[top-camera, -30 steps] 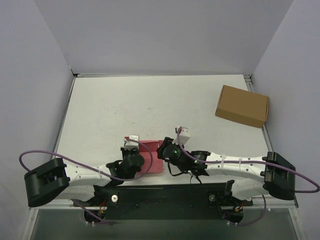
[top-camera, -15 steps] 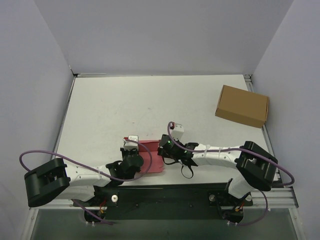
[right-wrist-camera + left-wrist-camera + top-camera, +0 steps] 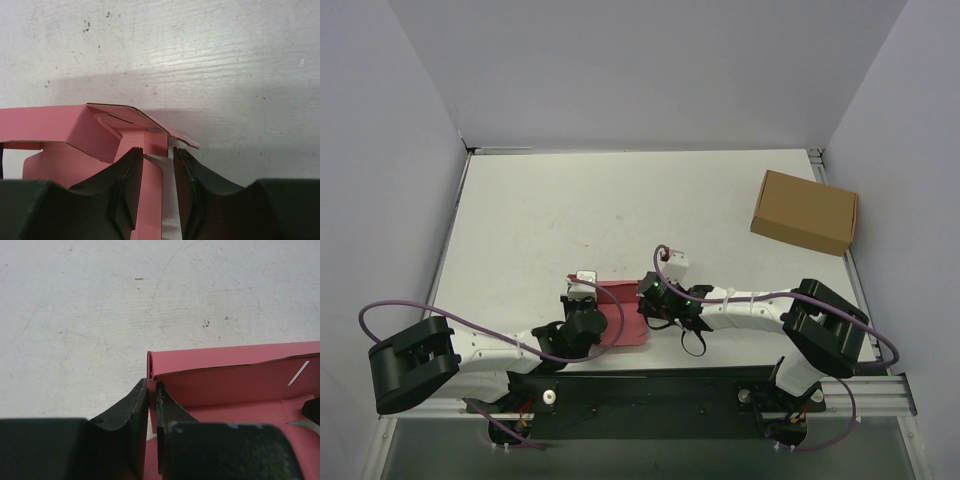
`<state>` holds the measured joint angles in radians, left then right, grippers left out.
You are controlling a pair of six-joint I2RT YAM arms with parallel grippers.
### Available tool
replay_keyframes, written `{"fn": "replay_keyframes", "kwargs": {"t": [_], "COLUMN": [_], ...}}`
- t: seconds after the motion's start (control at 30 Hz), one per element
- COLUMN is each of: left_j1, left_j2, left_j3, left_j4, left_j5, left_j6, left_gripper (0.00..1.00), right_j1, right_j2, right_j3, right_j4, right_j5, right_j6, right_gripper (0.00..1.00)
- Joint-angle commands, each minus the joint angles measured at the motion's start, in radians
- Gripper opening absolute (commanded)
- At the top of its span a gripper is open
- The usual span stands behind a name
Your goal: Fold the paper box
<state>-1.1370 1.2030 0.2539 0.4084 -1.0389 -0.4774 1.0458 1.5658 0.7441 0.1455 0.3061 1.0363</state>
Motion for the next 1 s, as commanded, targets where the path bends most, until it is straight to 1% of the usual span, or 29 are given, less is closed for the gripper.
{"fn": "replay_keyframes", "kwargs": {"t": [0.0,0.23,0.4,0.47,0.6,0.7,0.83,0.97], "left_j1": [0.003,0.002,-0.004,-0.007,-0.012,-0.013,-0.017,-0.02], "left_j2": [-0.006,-0.002,0.007,0.012,0.027,0.038,0.047,0.059], "left_j3": [-0.004,-0.004,-0.004,-0.004,0.002,0.005,0.01,0.013], "left_j4": [0.046,0.053,0.059,0.063,0.066,0.066,0.067,0.07], "left_j5": [0.0,0.005,0.005,0.002,0.002,0.004,0.01,0.011], "left_j6": [-0.004,-0.003,-0.003,0.0,-0.003,-0.003,-0.006,-0.006], "left_gripper": [0.0,0.0,0.0,0.0,0.0,0.0,0.0,0.0], "right_j1": [-0.003,-0.007,-0.006,-0.004,0.0,0.022,0.074,0.083], "right_j2": [0.01,0.039,0.033,0.023,0.025,0.026,0.03,0.054], "right_j3": [0.008,0.012,0.011,0.014,0.035,0.055,0.104,0.118], "right_j4": [-0.063,-0.011,0.04,0.049,0.058,0.062,0.011,0.017], "right_j5": [0.053,0.024,0.016,0.027,0.039,0.065,0.142,0.14], "right_j6": [0.015,-0.005,-0.03,-0.044,-0.071,-0.099,-0.145,-0.154], "right_gripper": [0.33,0.33,0.29,0.25,0.22,0.17,0.16,0.16]}}
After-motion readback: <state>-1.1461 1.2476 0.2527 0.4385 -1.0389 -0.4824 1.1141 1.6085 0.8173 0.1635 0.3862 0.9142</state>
